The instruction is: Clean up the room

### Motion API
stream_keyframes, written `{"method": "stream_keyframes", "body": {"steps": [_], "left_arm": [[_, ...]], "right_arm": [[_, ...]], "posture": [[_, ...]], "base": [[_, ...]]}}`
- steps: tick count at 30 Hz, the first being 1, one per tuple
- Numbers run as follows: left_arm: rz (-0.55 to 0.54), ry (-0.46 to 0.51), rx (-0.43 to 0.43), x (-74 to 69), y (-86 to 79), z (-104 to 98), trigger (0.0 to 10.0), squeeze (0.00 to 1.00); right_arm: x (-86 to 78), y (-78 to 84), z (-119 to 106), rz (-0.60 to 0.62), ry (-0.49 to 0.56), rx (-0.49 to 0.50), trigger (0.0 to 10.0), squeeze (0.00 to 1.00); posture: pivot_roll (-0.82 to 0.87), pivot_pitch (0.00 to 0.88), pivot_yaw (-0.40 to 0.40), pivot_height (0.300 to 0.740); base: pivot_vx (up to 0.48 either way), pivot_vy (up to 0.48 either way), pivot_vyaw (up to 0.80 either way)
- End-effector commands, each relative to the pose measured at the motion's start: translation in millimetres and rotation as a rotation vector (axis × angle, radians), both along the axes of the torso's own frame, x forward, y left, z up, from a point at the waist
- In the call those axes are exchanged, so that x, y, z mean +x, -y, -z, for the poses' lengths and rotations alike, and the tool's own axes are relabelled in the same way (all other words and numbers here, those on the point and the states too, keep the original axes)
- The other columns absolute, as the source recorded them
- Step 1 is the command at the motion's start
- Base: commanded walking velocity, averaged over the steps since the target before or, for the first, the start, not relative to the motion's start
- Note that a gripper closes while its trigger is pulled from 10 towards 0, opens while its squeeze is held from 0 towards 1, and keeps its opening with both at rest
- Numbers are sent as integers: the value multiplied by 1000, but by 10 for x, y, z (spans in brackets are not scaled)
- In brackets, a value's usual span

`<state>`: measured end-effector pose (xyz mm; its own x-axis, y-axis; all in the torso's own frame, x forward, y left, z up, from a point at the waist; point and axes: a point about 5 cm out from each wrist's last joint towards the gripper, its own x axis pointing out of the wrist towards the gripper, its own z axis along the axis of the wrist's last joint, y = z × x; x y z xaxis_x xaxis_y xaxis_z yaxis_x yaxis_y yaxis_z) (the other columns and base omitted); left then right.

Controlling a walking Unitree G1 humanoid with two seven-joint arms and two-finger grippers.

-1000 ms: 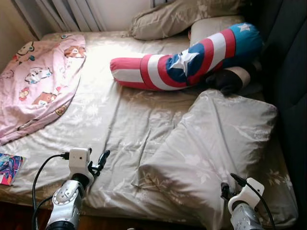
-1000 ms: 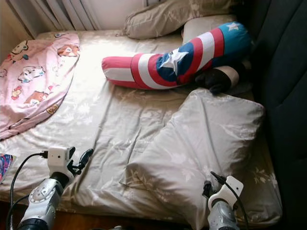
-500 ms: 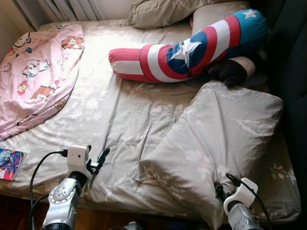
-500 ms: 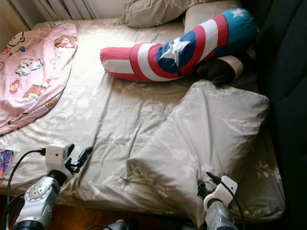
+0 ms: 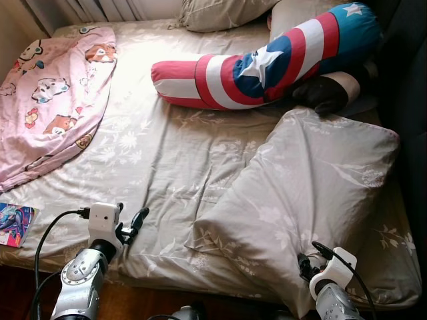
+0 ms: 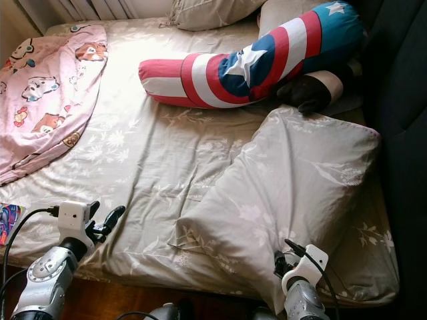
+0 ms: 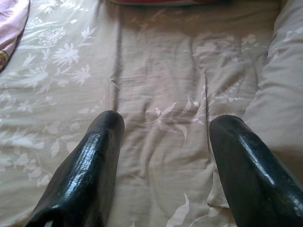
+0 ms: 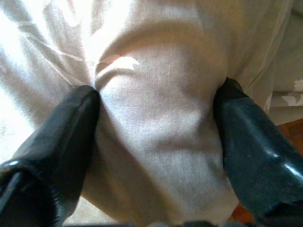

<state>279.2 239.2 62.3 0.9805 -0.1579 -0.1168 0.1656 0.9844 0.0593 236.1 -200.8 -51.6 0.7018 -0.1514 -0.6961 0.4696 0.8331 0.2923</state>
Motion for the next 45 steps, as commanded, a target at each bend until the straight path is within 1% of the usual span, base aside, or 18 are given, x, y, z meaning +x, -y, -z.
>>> {"method": "stream_keyframes", "body": {"steps": [1, 10, 17, 21, 29, 38, 40, 42, 45], "left_arm": [[1, -32, -5, -68, -44, 48, 10000, 0], [6, -56, -2, -127, -46, 87, 10000, 0], [9, -71, -3, -139, -39, 106, 10000, 0], [16, -84, -15, -162, -8, 139, 10000, 0], [16, -91, -29, -165, 6, 153, 10000, 0], [12, -98, -47, -161, 21, 171, 10000, 0], [-3, -99, -78, -144, 24, 175, 10000, 0], [-5, -100, -80, -141, 26, 177, 10000, 0], [-2, -101, -83, -108, 57, 192, 10000, 0]], "right_arm": [[-312, -278, 243, -60, -153, 87, 0, 0], [-378, -301, 280, -60, -170, 91, 0, 0], [-413, -252, 293, -64, -180, 69, 0, 0], [-433, -212, 299, -50, -185, 61, 0, 0], [-415, -160, 283, -42, -174, 40, 0, 0], [-399, -174, 276, -52, -168, 34, 0, 0], [-371, -131, 255, -34, -163, 0, 0, 0], [-366, -123, 251, -30, -161, -3, 0, 0], [-292, -31, 193, 5, -137, -52, 0, 0]], "posture": [[137, 299, 156, 740], [129, 303, 156, 740], [128, 302, 153, 740], [118, 301, 150, 740], [112, 295, 146, 740], [103, 273, 143, 740], [90, 263, 140, 740], [85, 260, 138, 740], [71, 245, 127, 740]], "base": [[0, 0, 0], [0, 0, 0], [0, 0, 0], [0, 0, 0], [0, 0, 0], [0, 0, 0], [0, 0, 0], [0, 0, 0], [0, 0, 0]]}}
